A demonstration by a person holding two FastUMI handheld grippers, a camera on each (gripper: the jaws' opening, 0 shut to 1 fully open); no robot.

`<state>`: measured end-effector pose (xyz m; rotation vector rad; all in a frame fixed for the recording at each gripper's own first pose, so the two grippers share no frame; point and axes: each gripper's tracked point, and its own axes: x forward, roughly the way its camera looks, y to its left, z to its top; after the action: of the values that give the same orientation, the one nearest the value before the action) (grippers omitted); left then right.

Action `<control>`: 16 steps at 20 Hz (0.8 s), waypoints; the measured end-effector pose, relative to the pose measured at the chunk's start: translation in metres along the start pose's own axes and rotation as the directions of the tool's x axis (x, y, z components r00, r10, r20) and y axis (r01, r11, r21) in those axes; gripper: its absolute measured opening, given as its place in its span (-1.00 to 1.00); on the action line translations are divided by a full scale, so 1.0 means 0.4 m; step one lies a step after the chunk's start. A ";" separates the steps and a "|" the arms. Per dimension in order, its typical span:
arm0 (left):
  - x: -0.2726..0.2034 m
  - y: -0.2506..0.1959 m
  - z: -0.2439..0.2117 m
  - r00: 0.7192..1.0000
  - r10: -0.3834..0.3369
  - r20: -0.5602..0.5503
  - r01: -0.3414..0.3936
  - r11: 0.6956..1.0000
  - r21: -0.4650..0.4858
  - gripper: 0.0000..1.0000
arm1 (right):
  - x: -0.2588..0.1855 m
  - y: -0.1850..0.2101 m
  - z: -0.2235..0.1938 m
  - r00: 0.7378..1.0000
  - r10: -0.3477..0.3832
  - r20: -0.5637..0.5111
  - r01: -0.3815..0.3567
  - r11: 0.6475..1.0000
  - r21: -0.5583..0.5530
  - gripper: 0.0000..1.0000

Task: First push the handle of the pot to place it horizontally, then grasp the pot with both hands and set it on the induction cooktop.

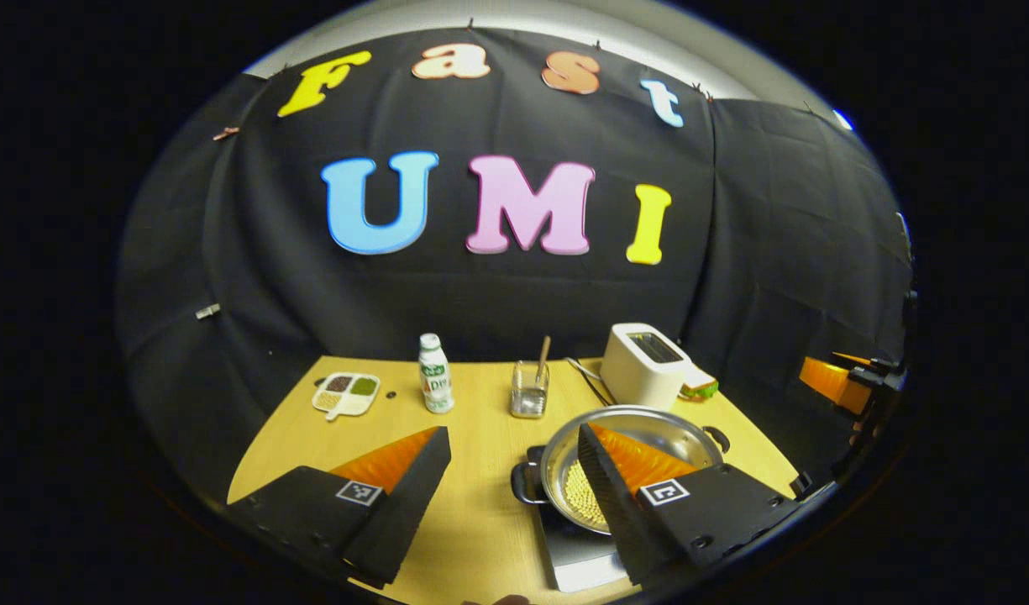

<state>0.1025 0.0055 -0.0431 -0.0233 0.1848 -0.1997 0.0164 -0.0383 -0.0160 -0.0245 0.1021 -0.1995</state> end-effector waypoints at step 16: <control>-0.460 0.160 -0.063 0.948 0.211 0.237 -0.207 0.977 -0.043 0.90 | -0.331 0.096 -0.011 0.981 0.009 0.192 -0.003 0.999 -0.035 0.96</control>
<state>-0.0667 0.1048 -0.0375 -0.0445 -0.0541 0.0180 -0.1057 0.0257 -0.0085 -0.0774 -0.0868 -0.1883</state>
